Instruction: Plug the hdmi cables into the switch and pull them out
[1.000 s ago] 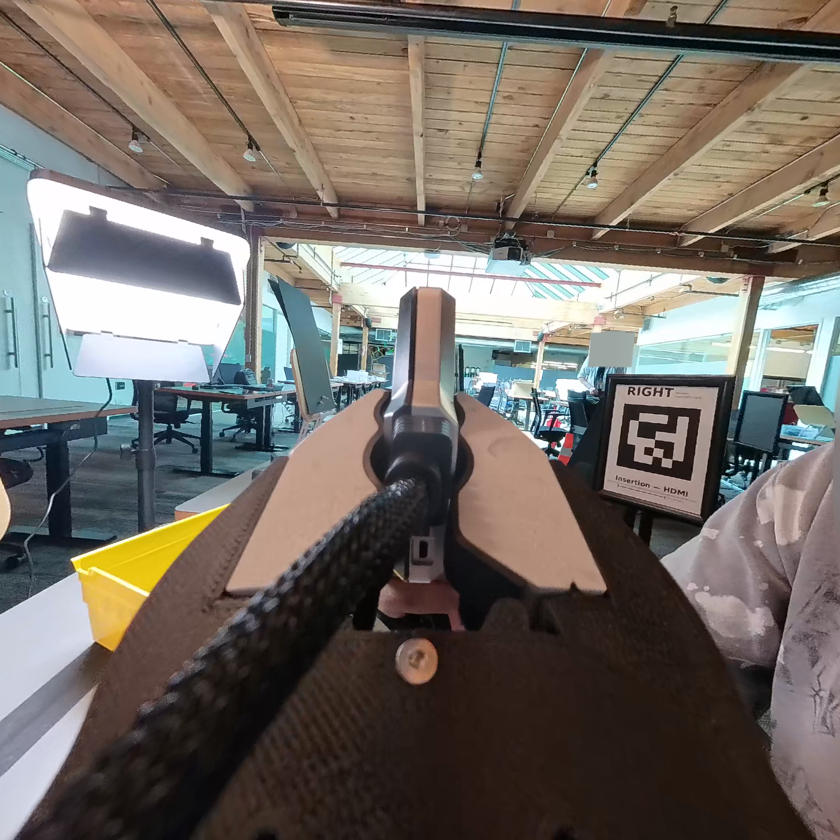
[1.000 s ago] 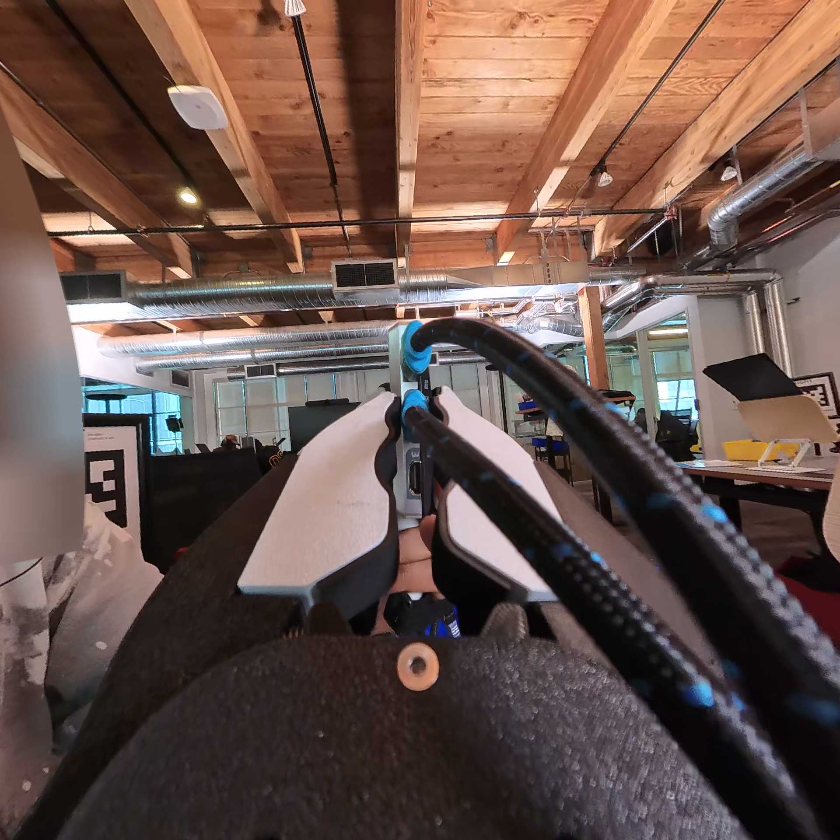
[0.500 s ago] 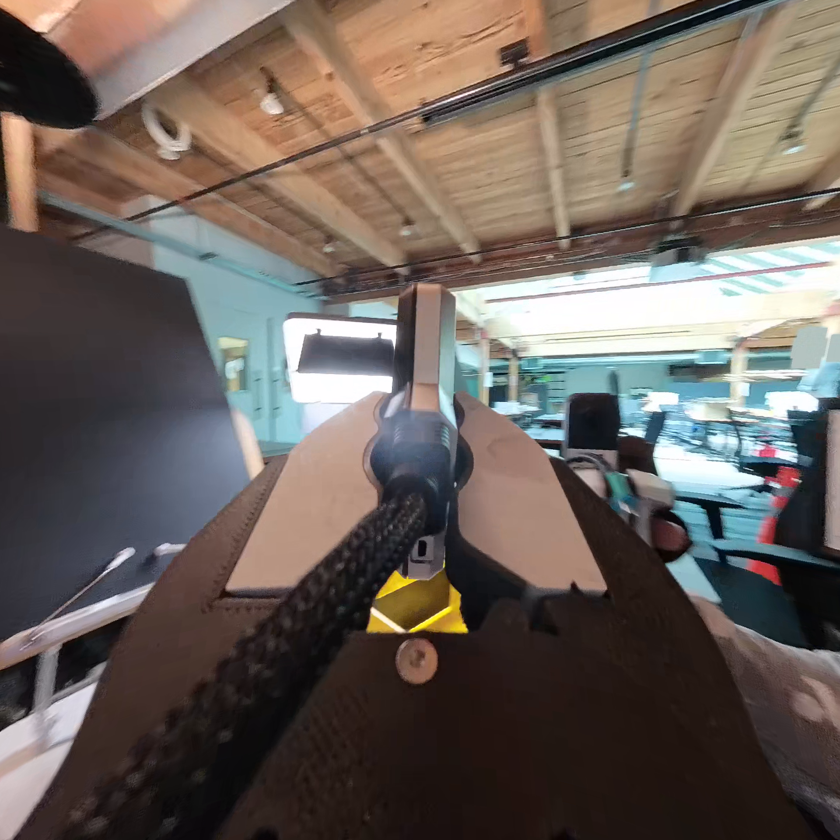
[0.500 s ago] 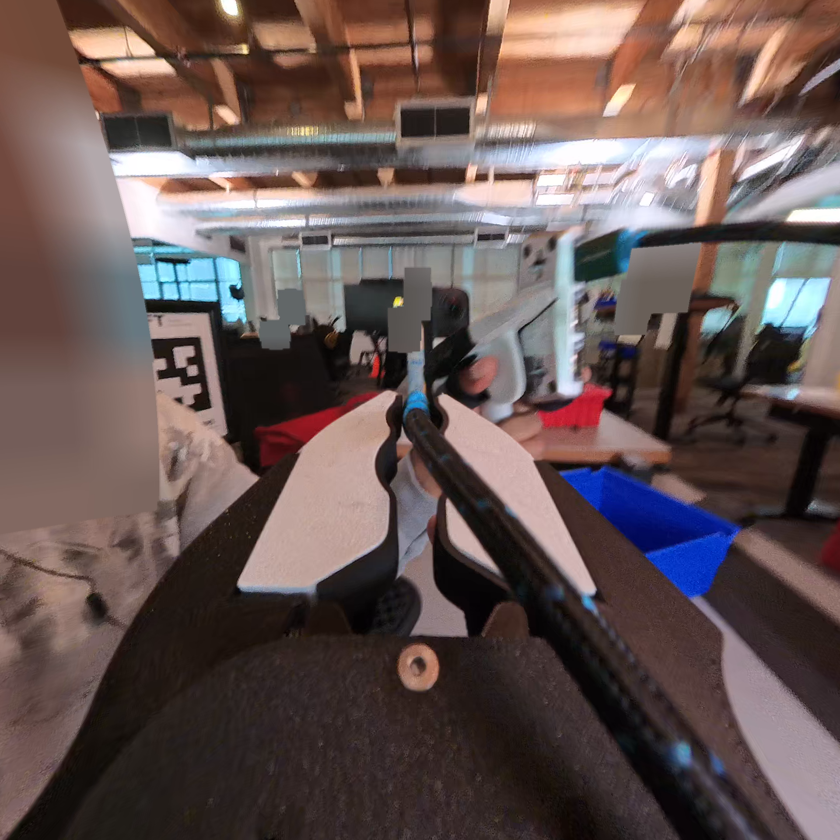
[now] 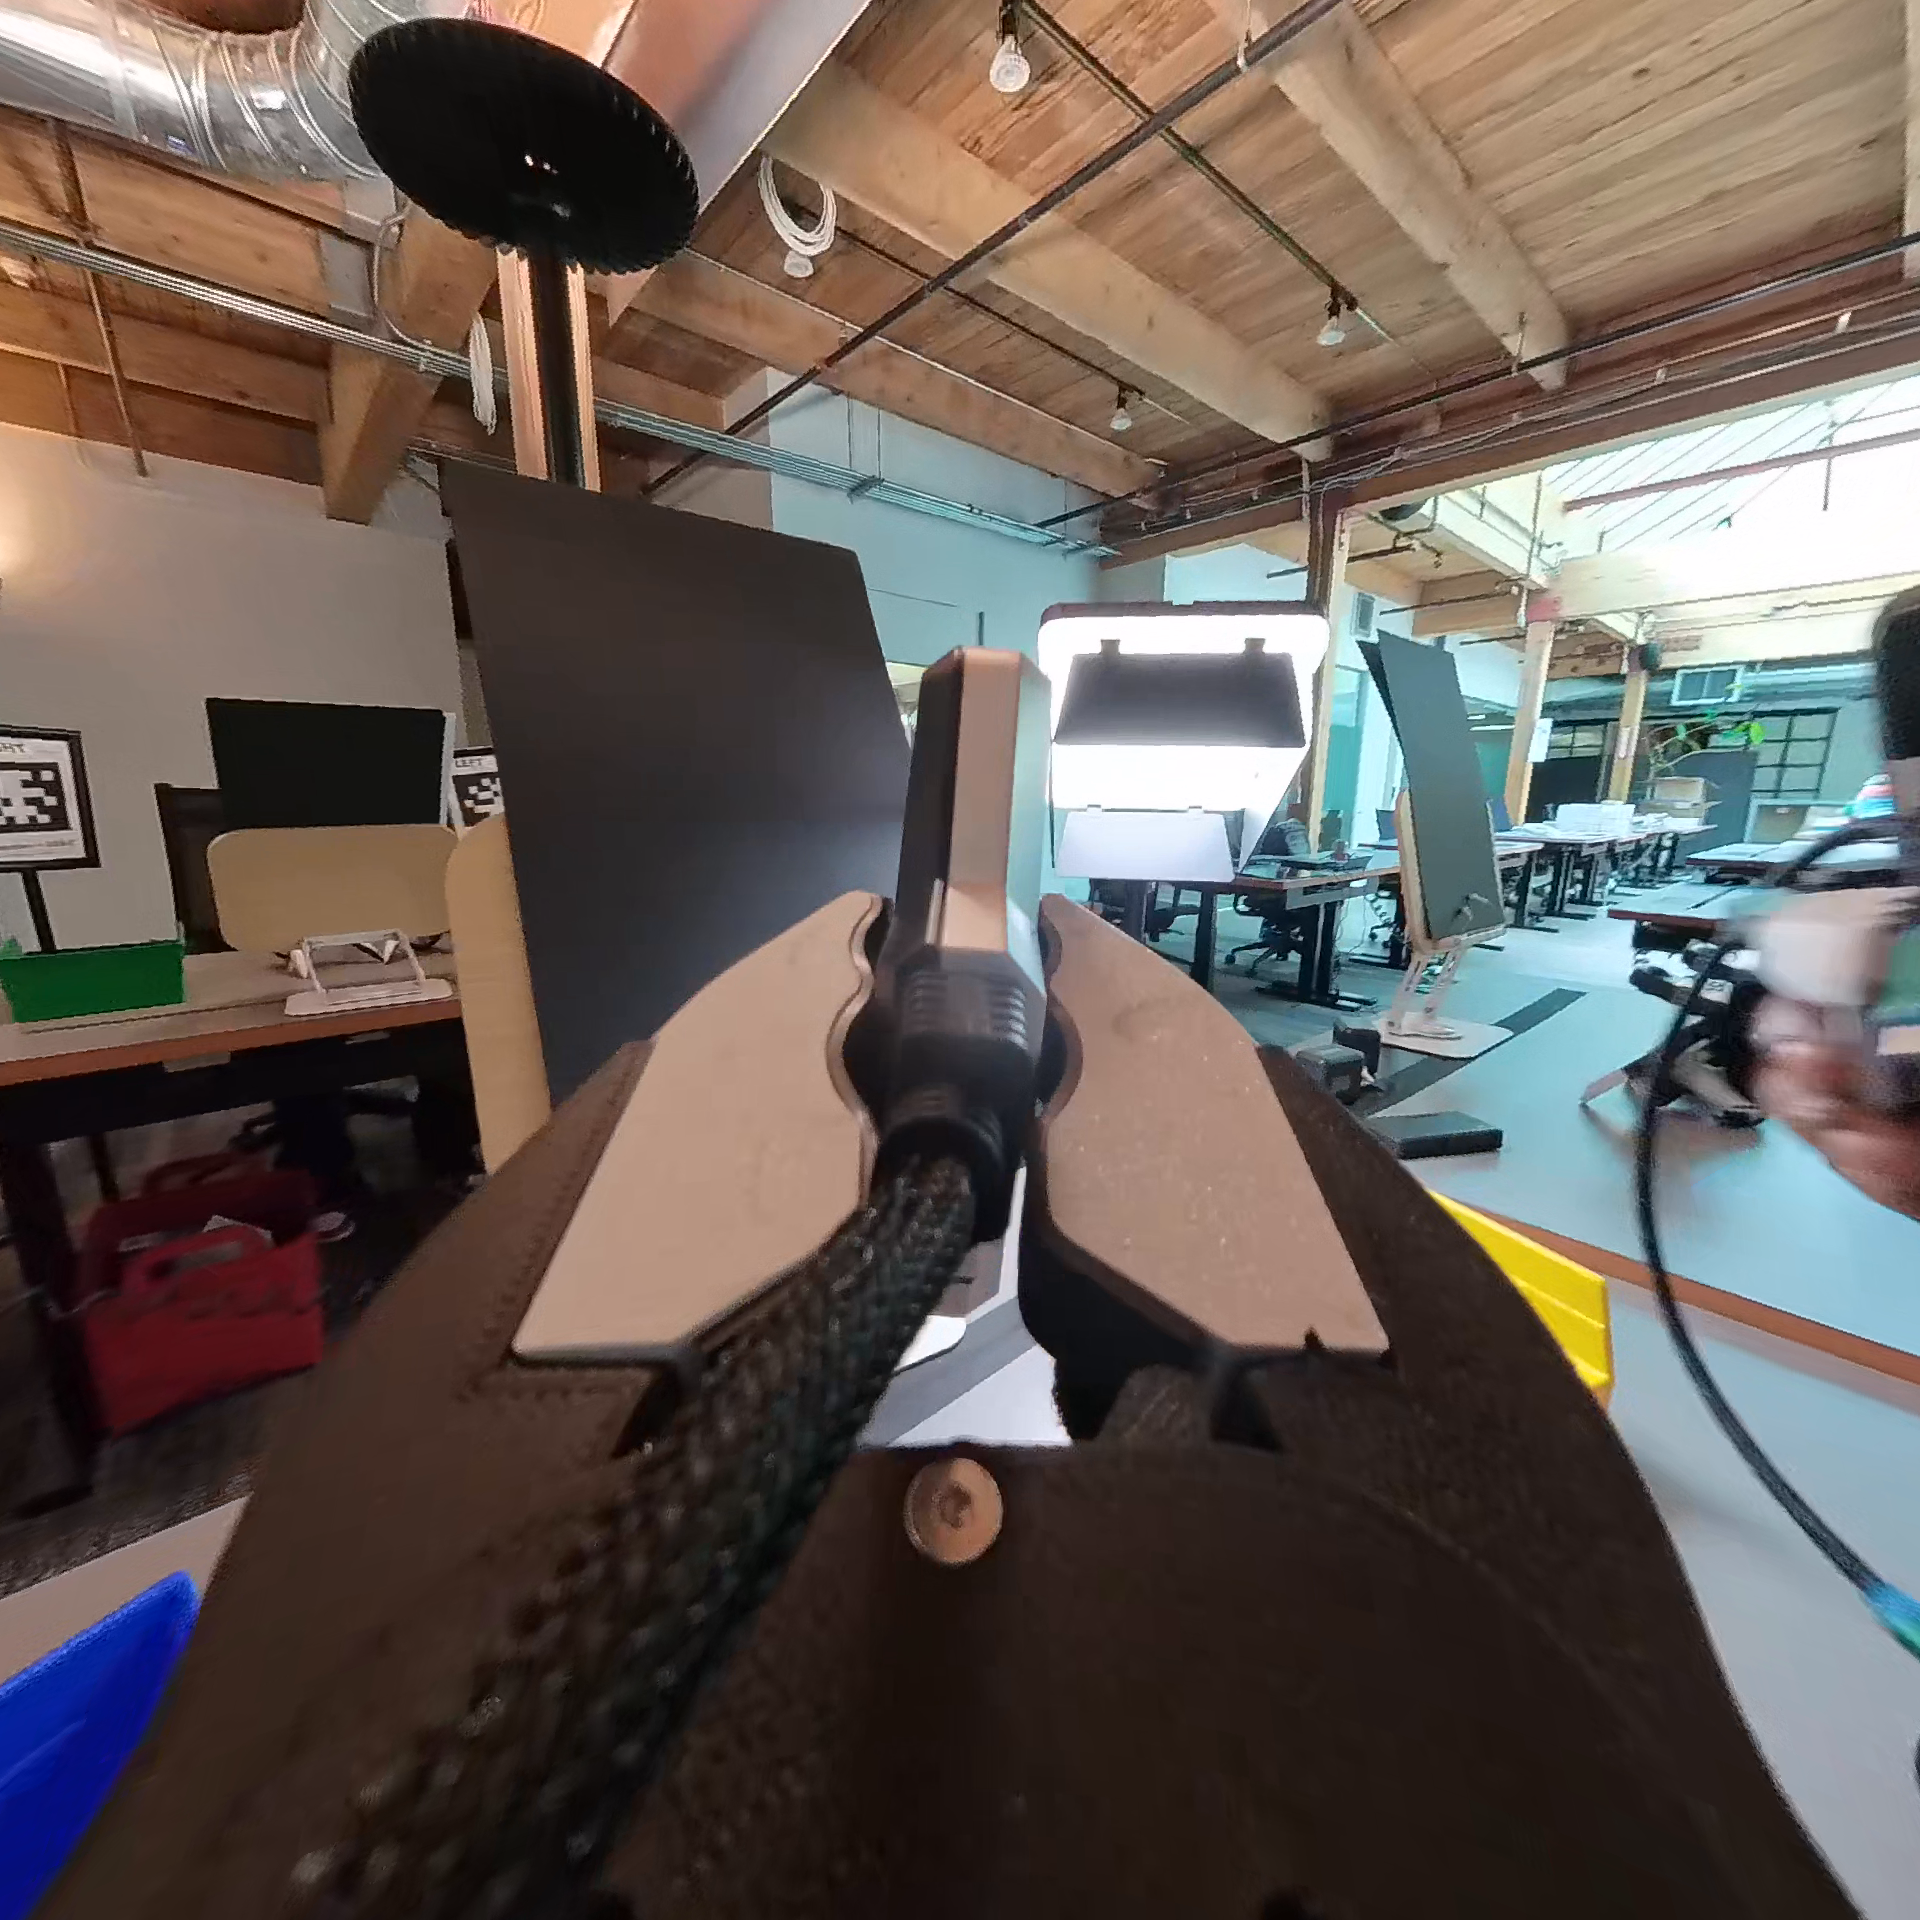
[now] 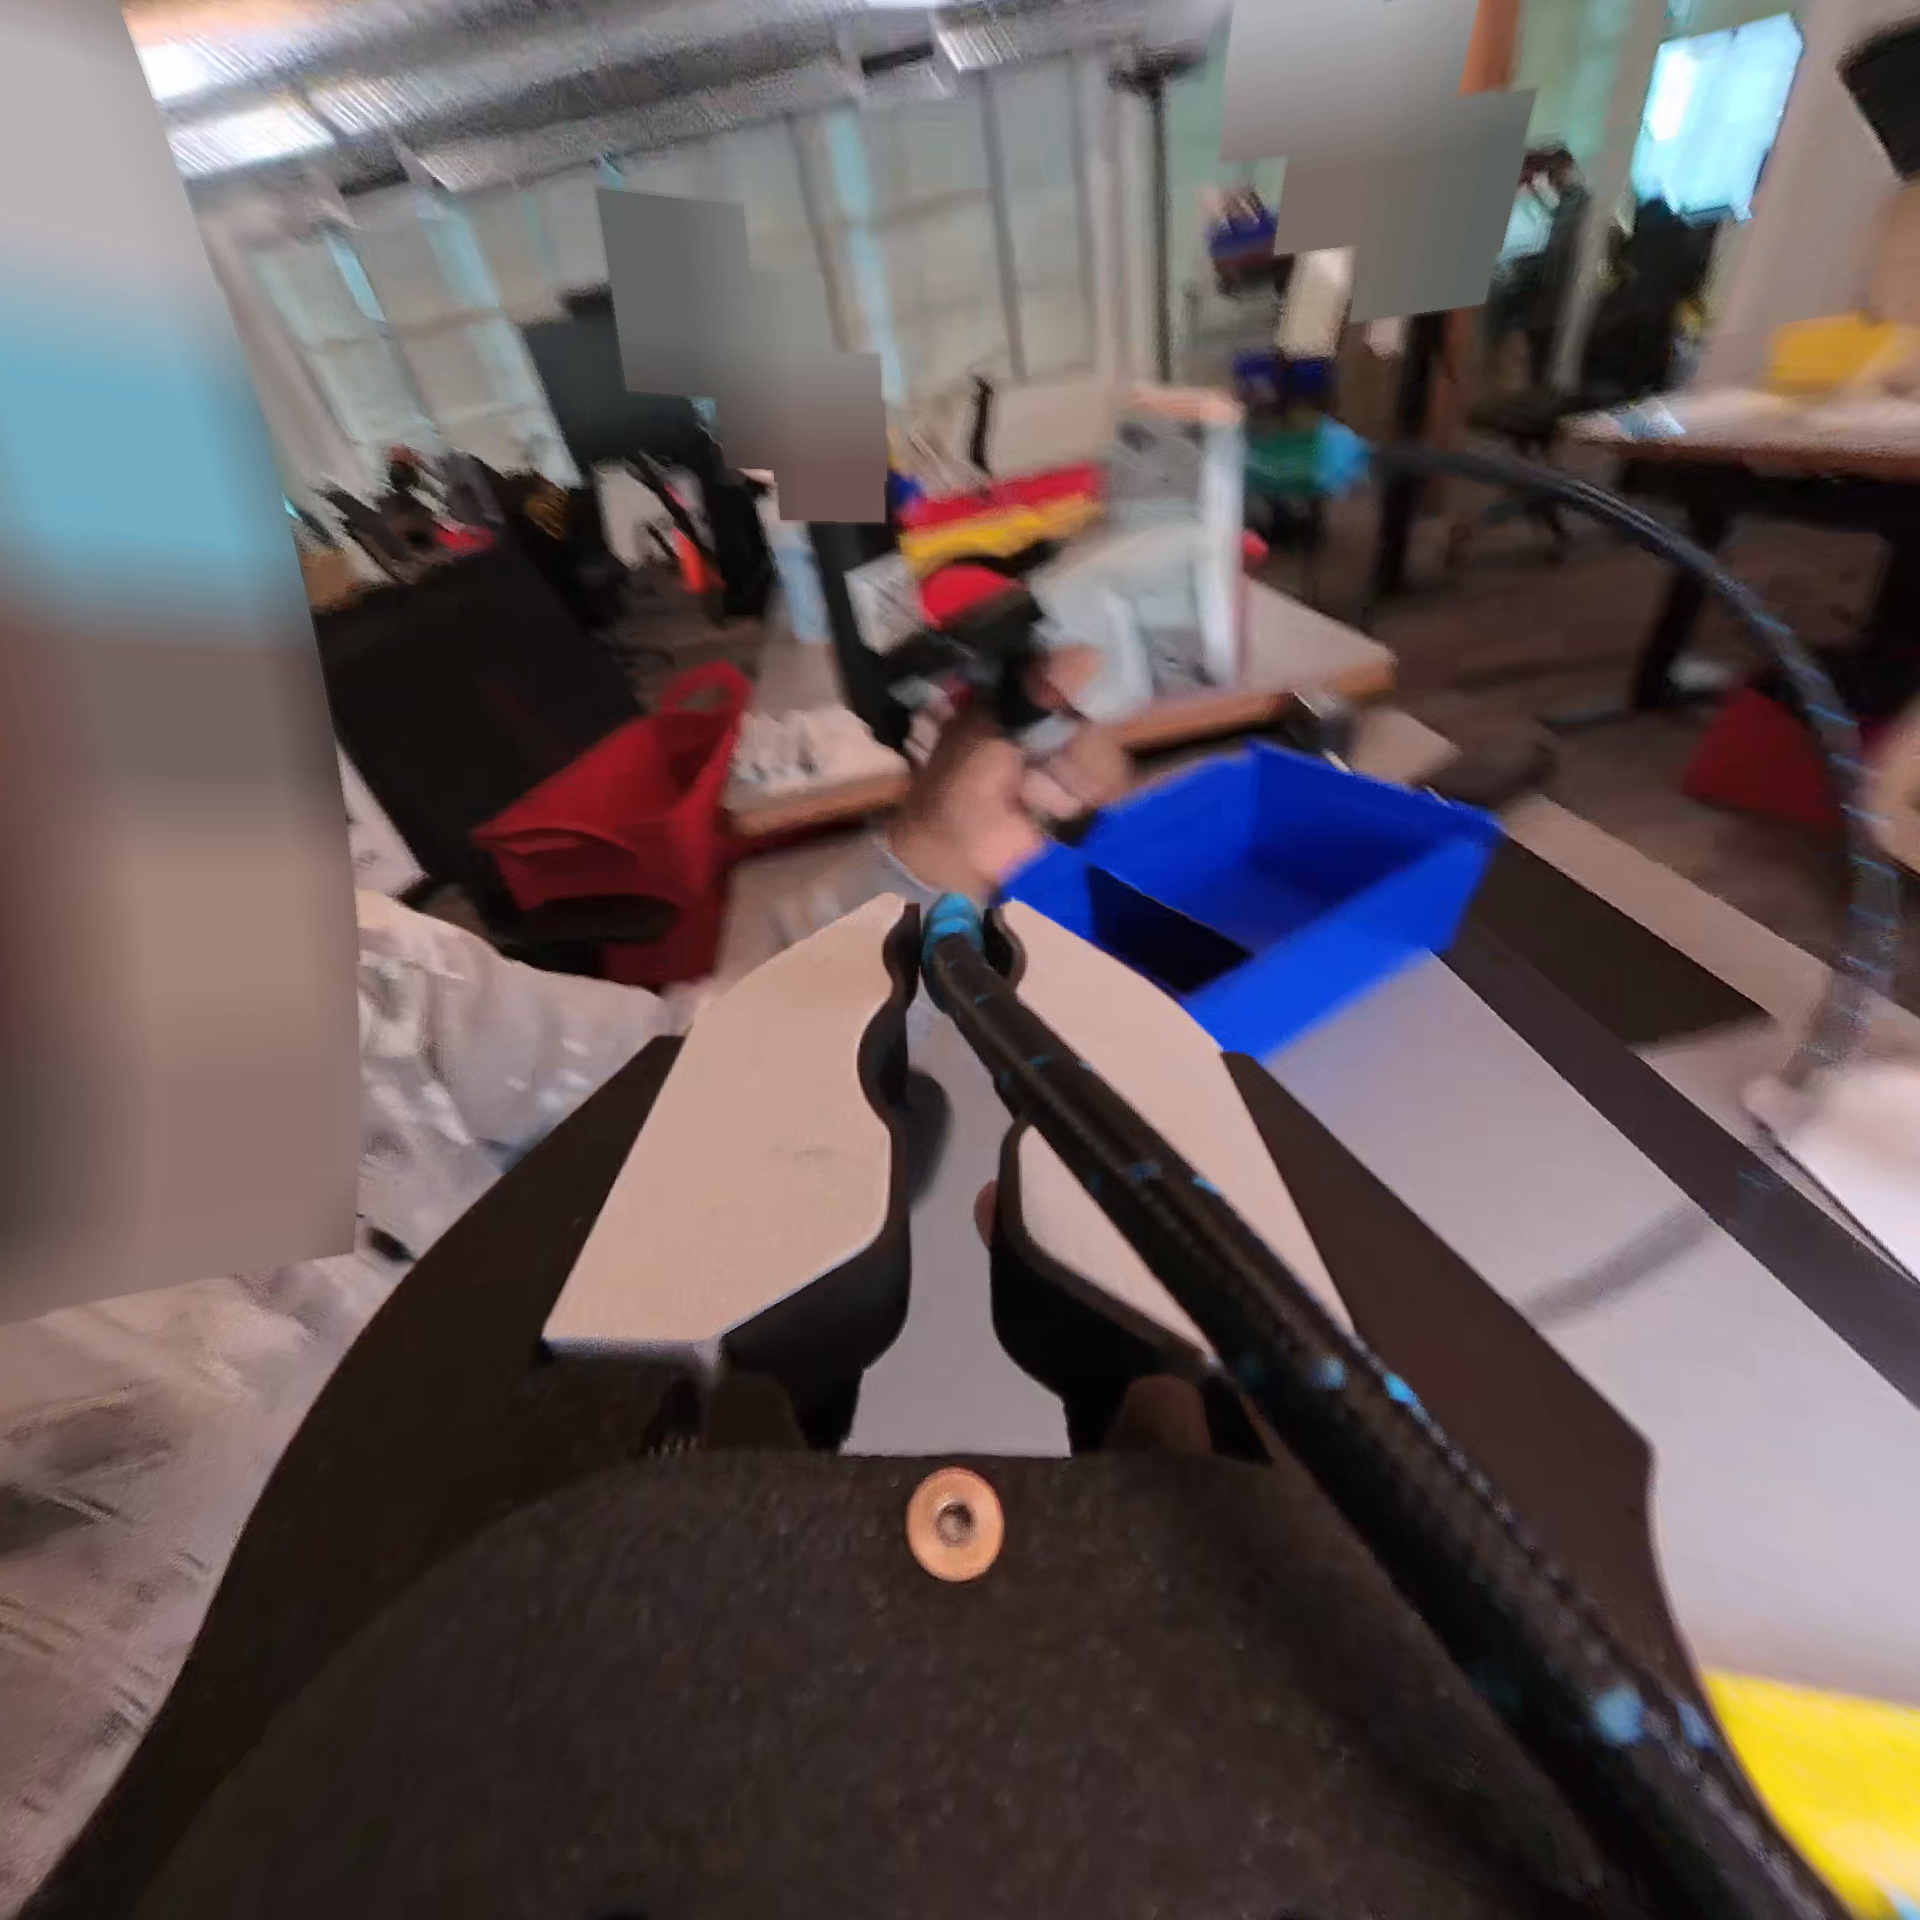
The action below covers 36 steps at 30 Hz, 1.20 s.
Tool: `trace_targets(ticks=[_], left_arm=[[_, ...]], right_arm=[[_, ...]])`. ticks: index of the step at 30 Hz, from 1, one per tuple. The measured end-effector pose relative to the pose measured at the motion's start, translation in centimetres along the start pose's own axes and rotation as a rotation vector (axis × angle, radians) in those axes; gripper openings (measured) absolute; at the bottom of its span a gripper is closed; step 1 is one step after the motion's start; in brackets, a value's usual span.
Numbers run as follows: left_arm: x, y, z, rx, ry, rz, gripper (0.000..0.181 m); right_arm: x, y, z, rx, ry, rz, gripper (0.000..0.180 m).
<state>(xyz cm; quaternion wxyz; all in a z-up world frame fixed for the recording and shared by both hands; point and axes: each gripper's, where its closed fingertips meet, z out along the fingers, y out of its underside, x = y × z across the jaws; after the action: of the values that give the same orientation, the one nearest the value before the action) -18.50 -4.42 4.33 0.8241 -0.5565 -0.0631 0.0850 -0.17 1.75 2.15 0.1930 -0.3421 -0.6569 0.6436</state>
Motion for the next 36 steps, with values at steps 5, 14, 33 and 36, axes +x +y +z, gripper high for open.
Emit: trace_targets(ticks=[5,14,33,36], left_arm=[[0.8,-1.0,-0.4,0.027,0.060,-0.043,0.025],[0.1,-1.6,-1.1,0.020,0.062,-0.026,0.025],[6.2,1.4,1.2,-0.040,0.351,-0.098,0.025],[8.4,1.1,1.2,0.004,0.434,-0.159,0.026]], right_arm=[[11.1,4.8,-3.6,-0.336,0.186,-0.038,0.011],[23.1,20.1,-9.8,-0.846,0.428,0.162,0.012],[3.9,4.2,-0.4,0.005,0.181,-0.096,0.023],[1.5,1.3,2.6,0.224,0.117,-0.106,0.025]])
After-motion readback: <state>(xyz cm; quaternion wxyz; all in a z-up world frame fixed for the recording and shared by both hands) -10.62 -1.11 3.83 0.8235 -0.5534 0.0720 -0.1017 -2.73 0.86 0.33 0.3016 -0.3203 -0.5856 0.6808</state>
